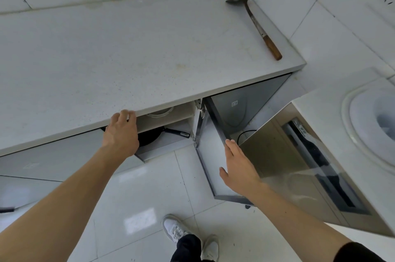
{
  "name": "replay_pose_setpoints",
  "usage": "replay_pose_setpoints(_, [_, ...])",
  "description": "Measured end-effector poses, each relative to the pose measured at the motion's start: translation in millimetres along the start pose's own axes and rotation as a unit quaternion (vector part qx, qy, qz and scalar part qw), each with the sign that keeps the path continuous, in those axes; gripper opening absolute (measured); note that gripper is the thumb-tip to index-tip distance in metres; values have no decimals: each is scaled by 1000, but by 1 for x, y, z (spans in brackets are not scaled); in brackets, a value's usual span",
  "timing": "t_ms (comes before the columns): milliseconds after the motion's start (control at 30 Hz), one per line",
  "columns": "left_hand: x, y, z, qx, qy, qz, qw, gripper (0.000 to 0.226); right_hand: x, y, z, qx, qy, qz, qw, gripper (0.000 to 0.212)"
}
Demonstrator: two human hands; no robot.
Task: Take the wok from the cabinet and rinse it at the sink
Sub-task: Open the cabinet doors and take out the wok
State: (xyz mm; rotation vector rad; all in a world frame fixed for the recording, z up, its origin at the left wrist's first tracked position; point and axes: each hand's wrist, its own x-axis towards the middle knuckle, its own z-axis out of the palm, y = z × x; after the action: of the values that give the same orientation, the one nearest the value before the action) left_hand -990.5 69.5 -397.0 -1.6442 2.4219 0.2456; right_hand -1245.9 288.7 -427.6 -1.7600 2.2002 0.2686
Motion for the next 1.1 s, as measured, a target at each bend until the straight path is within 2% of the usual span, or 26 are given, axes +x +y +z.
replay_pose_setpoints(233, [-3,-5,3,7,7,12,1000,76,2,-5,-3,27,-4,3,1000,68])
replay_pose_setpoints(333, [-5,-9,-9,-24,-18,14,999,73,2,-3,-13,30,-10,0,1000,62])
replay_pose_setpoints(600, [-80,-17,-31,-44,-16,-43,998,59,-3,-21,-43,83,-13,-5,996,57])
replay_pose_setpoints(733, [-106,-33,-41,-84,-26,-83,993,64,-3,-54,-66,122,14,-45,991,56])
replay_pose_setpoints(867, [-112,-55,-57,-146,-25,-144,978,54,7,-81,-101,143,42,-81,986,58])
replay_pose_setpoints(1100, [-89,-98,-56,-232,2,-148,961,53,48,-134,-150,133,104,-128,977,55])
